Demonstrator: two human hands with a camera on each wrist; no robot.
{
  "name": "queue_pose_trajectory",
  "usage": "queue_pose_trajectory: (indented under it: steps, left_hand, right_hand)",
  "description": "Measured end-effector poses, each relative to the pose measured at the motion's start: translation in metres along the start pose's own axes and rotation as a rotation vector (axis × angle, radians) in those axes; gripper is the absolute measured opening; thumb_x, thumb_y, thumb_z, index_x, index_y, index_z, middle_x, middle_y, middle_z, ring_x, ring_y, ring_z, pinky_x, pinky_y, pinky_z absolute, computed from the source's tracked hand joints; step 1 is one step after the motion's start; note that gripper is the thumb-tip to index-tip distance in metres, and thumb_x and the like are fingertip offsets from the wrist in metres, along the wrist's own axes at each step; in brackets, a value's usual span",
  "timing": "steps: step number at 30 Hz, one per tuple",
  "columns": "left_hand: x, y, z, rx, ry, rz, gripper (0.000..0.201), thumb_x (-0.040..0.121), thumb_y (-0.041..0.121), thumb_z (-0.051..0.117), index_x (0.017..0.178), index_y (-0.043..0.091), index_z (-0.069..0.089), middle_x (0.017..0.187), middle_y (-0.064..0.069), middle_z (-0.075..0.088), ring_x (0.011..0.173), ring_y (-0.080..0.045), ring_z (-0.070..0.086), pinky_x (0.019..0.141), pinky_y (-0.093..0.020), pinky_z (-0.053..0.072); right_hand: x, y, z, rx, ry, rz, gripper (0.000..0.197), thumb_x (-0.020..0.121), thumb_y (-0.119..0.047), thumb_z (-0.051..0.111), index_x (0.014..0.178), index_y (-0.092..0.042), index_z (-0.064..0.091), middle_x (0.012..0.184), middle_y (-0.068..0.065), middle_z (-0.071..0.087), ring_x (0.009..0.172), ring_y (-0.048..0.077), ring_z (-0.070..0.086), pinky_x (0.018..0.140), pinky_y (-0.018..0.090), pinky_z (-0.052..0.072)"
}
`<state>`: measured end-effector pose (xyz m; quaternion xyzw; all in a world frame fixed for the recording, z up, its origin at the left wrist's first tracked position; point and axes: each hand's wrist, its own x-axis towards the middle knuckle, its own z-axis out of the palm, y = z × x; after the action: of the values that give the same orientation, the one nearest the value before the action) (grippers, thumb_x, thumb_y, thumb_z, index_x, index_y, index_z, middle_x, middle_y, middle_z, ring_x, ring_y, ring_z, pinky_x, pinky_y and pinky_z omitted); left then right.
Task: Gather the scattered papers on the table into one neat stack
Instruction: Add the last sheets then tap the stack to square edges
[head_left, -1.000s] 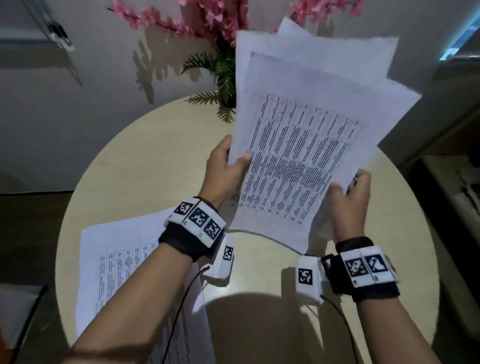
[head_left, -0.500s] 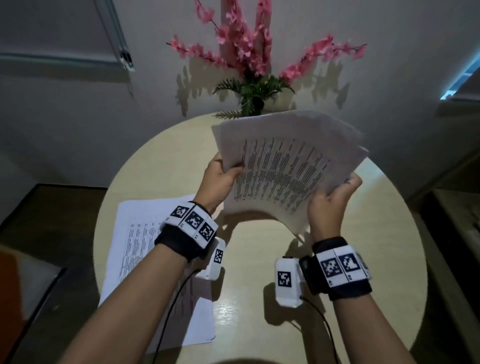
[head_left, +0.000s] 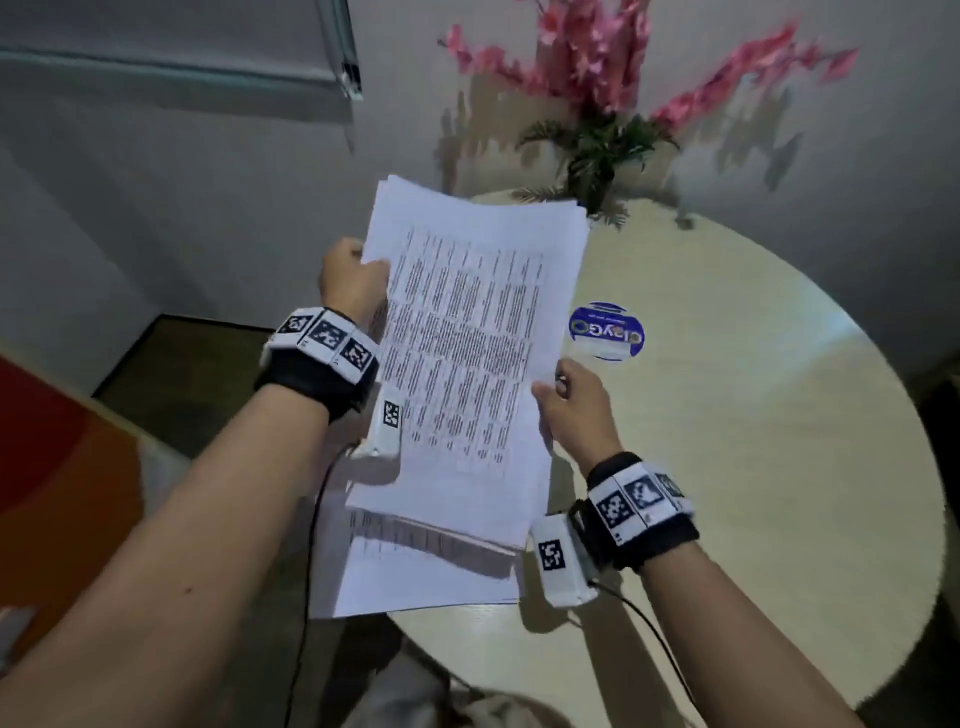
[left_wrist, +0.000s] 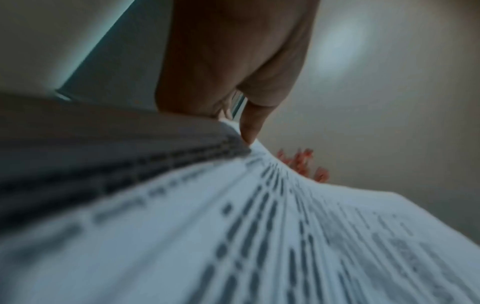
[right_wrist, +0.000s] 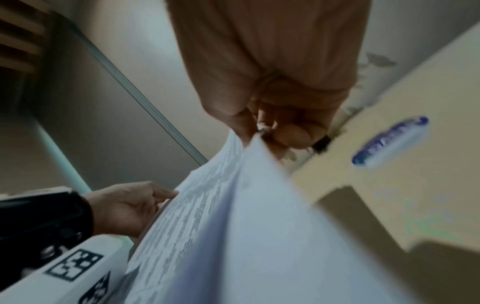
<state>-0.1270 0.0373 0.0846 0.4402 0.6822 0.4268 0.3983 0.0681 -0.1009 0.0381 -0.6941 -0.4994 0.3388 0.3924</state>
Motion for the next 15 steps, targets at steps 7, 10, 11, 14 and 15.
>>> queue_pose_trajectory:
  steps: [7, 10, 11, 14, 15]
  left_hand:
    - [0.001, -0.096, -0.031, 0.395, -0.167, -0.217, 0.021, 0.087, -0.005, 0.039, 0.092, 0.002, 0.058, 0.096, -0.020, 0.058, 0.090, -0.038, 0.054, 0.072, -0.019, 0.051]
    - [-0.008, -0.122, -0.033, 0.556, -0.257, -0.302, 0.039, 0.085, 0.005, 0.051, 0.123, -0.004, 0.051, 0.129, -0.025, 0.054, 0.119, -0.038, 0.052, 0.097, -0.039, 0.045]
    - [-0.013, -0.128, -0.032, 0.630, -0.269, -0.328, 0.044, 0.083, 0.012, 0.056, 0.123, -0.005, 0.050, 0.132, -0.025, 0.051, 0.121, -0.039, 0.050, 0.098, -0.040, 0.044]
    - [-0.029, -0.137, -0.025, 0.729, -0.291, -0.389, 0.062, 0.082, 0.030, 0.066, 0.129, -0.003, 0.043, 0.143, -0.022, 0.032, 0.131, -0.039, 0.037, 0.105, -0.042, 0.038]
    - [-0.033, -0.137, -0.021, 0.717, -0.299, -0.391, 0.064, 0.083, 0.030, 0.066, 0.130, -0.004, 0.041, 0.144, -0.022, 0.030, 0.131, -0.039, 0.035, 0.106, -0.042, 0.037]
  right_hand:
    - [-0.012, 0.051, 0.070, -0.239, -0.063, 0.298, 0.035, 0.085, -0.006, 0.052, 0.062, -0.014, 0.027, 0.071, 0.003, 0.030, 0.066, 0.020, 0.033, 0.053, 0.028, 0.022]
    - [-0.019, 0.056, 0.079, -0.352, -0.071, 0.401, 0.015, 0.087, -0.014, 0.055, 0.098, -0.003, 0.051, 0.112, 0.014, 0.041, 0.103, 0.030, 0.044, 0.081, 0.037, 0.042]
    - [-0.022, 0.057, 0.081, -0.398, -0.078, 0.430, 0.032, 0.088, -0.018, 0.055, 0.114, -0.002, 0.048, 0.125, 0.015, 0.038, 0.115, 0.032, 0.039, 0.092, 0.040, 0.040]
    - [-0.027, 0.056, 0.087, -0.448, -0.079, 0.450, 0.047, 0.087, -0.025, 0.054, 0.126, -0.001, 0.041, 0.137, 0.014, 0.031, 0.125, 0.033, 0.031, 0.099, 0.042, 0.036]
    - [-0.028, 0.056, 0.088, -0.433, -0.087, 0.458, 0.045, 0.088, -0.023, 0.053, 0.124, 0.000, 0.041, 0.136, 0.014, 0.031, 0.124, 0.033, 0.032, 0.099, 0.042, 0.036]
